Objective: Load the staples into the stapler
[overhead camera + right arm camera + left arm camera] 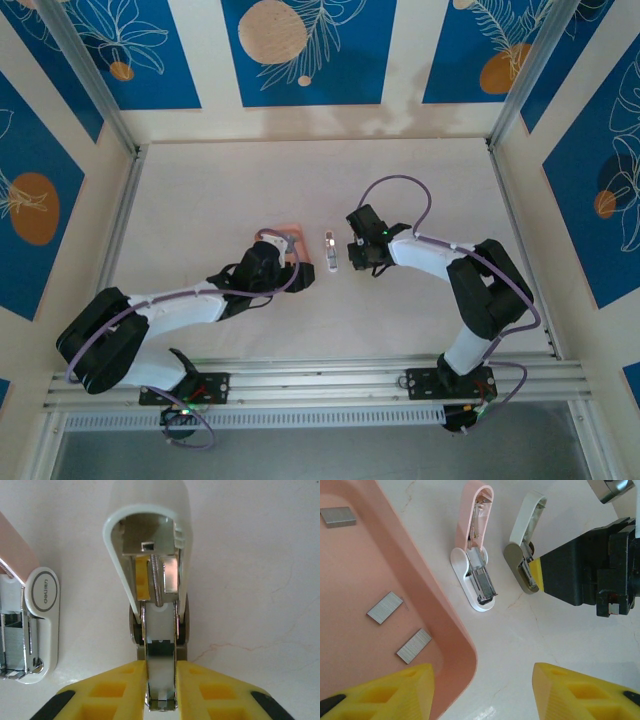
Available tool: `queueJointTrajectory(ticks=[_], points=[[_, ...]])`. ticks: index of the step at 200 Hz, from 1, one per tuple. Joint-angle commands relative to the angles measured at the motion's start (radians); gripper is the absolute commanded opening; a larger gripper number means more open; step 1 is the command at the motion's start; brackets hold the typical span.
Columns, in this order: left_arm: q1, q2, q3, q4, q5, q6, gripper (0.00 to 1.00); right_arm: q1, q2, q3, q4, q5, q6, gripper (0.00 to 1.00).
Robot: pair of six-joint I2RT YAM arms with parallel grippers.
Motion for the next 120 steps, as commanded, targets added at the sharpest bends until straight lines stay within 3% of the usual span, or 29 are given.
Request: queueJointTrajectory(ticks=[1, 65, 81, 120], points=[[0.005, -0.021, -0.009, -0.011, -0.019, 0.019, 0.54, 0.007, -0.024, -0.004, -0.057, -0.013, 0.025, 0.29], [0.005, -0.043, 0.024, -0.059, -0.016, 0.04, 0.54, -0.042, -0.263, 0.007, -0.124, -0.08, 0.04, 0.37], [0.005, -0.035, 0.046, -0.075, -0.009, 0.054, 0.54, -0.104, -0.335, -0.039, -0.114, -0.182, 0.073, 0.38], [0.005, 0.036, 0.215, -0.214, 0.05, 0.168, 0.54, -0.303, -0.481, -0.226, 0.012, -0.569, 0.187, 0.42]])
